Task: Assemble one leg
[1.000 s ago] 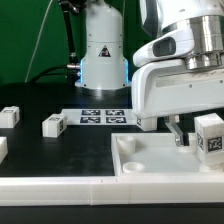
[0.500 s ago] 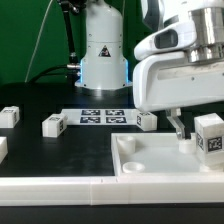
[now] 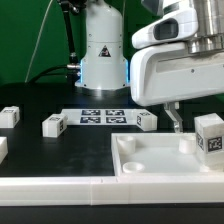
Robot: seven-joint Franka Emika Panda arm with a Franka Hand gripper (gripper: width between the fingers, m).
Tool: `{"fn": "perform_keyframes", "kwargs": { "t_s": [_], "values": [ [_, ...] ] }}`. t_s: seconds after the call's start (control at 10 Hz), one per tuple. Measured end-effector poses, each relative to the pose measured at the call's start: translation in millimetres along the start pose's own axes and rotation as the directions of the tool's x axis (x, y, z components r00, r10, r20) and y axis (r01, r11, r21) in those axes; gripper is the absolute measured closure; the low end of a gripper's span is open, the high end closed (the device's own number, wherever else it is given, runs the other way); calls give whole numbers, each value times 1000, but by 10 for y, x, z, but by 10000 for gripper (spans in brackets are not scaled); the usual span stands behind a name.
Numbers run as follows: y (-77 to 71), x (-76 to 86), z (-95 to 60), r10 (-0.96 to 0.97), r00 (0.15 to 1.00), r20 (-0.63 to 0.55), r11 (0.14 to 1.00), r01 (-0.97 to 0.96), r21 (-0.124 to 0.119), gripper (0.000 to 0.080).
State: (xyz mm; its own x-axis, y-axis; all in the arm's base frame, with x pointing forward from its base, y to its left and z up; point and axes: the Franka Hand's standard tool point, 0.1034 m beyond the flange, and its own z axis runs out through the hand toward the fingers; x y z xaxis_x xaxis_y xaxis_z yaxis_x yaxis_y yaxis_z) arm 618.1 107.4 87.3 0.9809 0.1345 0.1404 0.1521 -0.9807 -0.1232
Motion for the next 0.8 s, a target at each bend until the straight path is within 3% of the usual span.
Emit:
{"fn": "perform_keyframes", "kwargs": {
  "t_s": [0.2,0.7,0.8],
  "values": [
    [40,27,-31,6,982,186,999,-12,34,150],
    [62,110,-42,15,984,178,999,-21,33,150],
    [65,109,-41,15,984,178,999,-21,33,298]
  ]
}}
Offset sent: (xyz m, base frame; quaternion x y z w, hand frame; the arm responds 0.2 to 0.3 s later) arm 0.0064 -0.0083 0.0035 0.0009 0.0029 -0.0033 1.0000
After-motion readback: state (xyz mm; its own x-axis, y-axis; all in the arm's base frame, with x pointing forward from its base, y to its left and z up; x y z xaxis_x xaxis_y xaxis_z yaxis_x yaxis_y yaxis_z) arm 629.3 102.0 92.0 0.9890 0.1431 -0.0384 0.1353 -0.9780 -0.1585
